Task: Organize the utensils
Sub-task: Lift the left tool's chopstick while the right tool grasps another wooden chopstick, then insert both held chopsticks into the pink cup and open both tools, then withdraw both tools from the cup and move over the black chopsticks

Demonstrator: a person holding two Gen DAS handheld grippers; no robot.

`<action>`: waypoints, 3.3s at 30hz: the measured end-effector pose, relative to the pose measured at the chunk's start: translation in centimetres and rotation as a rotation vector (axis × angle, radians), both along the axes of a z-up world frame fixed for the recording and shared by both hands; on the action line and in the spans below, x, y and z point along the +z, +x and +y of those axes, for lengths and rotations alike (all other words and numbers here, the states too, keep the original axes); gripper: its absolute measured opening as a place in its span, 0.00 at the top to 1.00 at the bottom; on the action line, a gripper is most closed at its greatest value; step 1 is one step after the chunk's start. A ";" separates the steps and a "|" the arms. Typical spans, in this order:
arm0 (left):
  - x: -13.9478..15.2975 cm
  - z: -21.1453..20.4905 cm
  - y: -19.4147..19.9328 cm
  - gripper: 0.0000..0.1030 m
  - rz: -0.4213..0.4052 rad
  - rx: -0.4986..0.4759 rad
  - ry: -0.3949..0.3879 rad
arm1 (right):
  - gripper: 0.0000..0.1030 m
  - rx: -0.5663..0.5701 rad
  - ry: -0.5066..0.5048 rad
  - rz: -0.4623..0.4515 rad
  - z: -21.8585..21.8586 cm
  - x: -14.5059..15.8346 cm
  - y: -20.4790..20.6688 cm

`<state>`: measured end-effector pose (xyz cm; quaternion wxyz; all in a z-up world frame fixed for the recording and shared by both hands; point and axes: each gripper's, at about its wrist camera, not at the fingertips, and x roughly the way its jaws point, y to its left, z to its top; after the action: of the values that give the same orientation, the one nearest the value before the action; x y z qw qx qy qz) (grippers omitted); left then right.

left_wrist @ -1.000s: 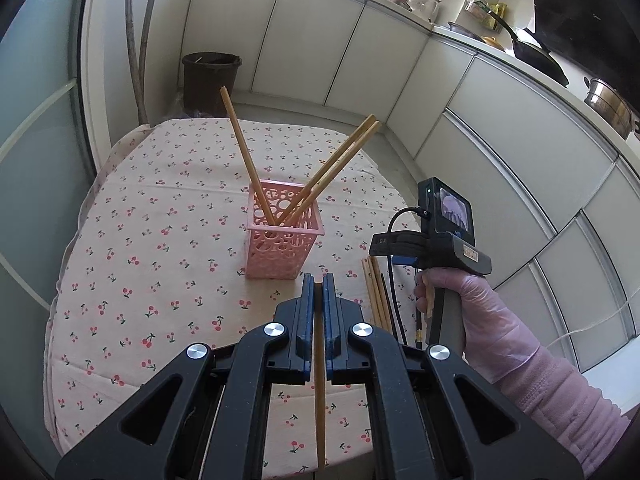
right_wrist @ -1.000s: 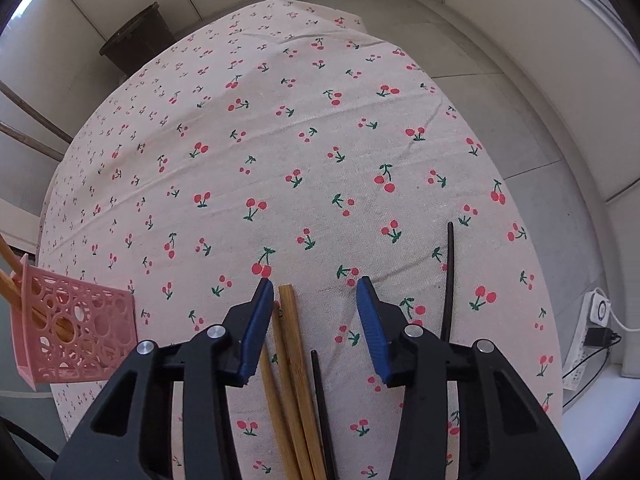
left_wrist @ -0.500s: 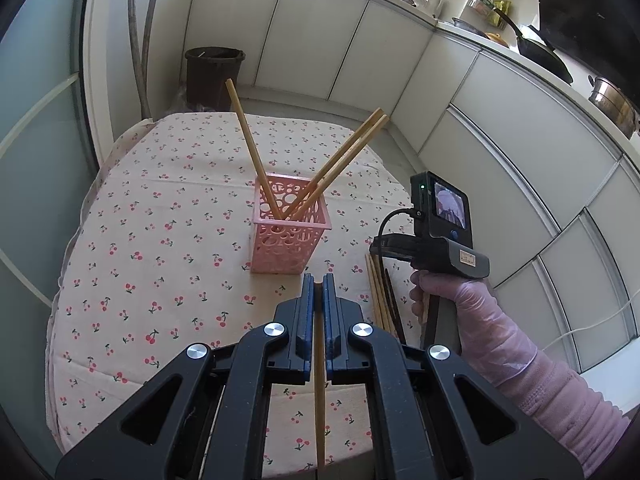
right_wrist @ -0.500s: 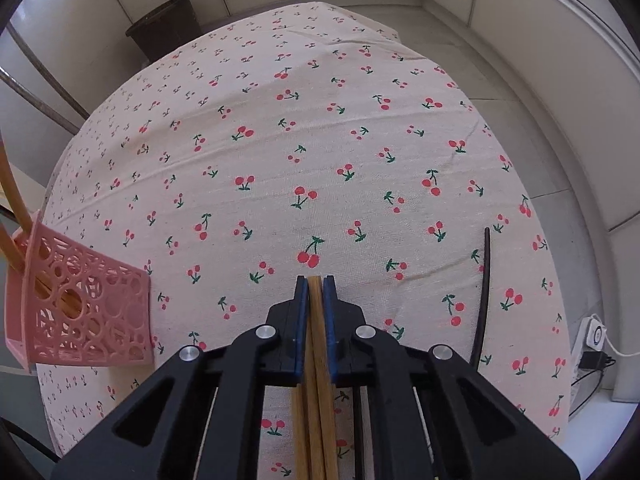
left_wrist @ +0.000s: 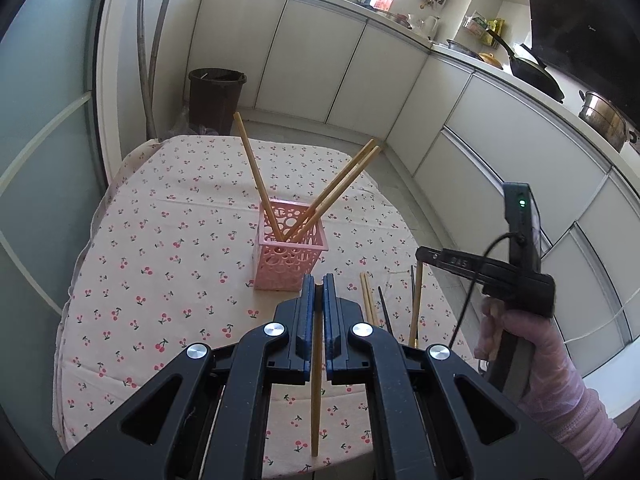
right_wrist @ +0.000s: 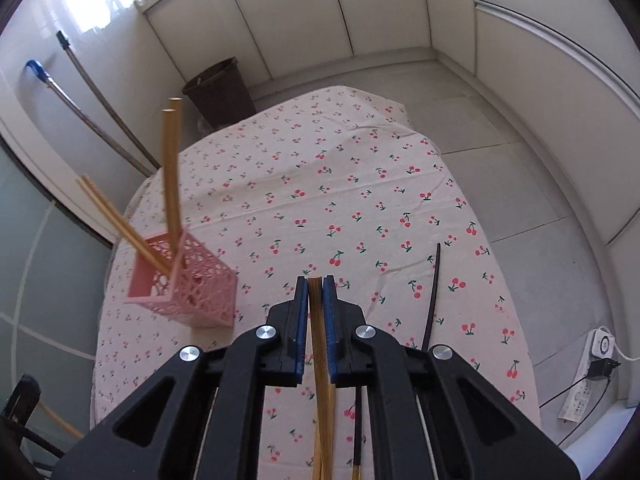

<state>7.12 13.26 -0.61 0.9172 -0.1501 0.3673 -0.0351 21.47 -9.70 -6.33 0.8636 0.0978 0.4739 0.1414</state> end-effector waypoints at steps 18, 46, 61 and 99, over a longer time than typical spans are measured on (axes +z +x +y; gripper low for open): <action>4.0 -0.4 -2.8 0.96 -0.110 -0.002 0.030 | 0.93 0.184 0.111 -0.180 -0.1 10.0 -9.4; 8.4 6.7 8.4 0.74 -0.167 0.277 -0.061 | 0.92 -0.005 0.365 -0.318 -0.6 17.7 -0.3; 10.4 8.7 5.1 0.64 -0.227 0.355 -0.159 | 0.92 -0.032 0.321 -0.284 3.7 14.6 2.3; -2.2 -2.6 7.7 0.07 0.178 0.098 0.105 | 0.08 -0.104 -0.176 -0.128 -4.8 6.7 -6.3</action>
<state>14.84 10.63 -2.83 0.8883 -0.1220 0.4408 0.0424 15.13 -14.55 0.34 0.9036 0.0368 0.4226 0.0604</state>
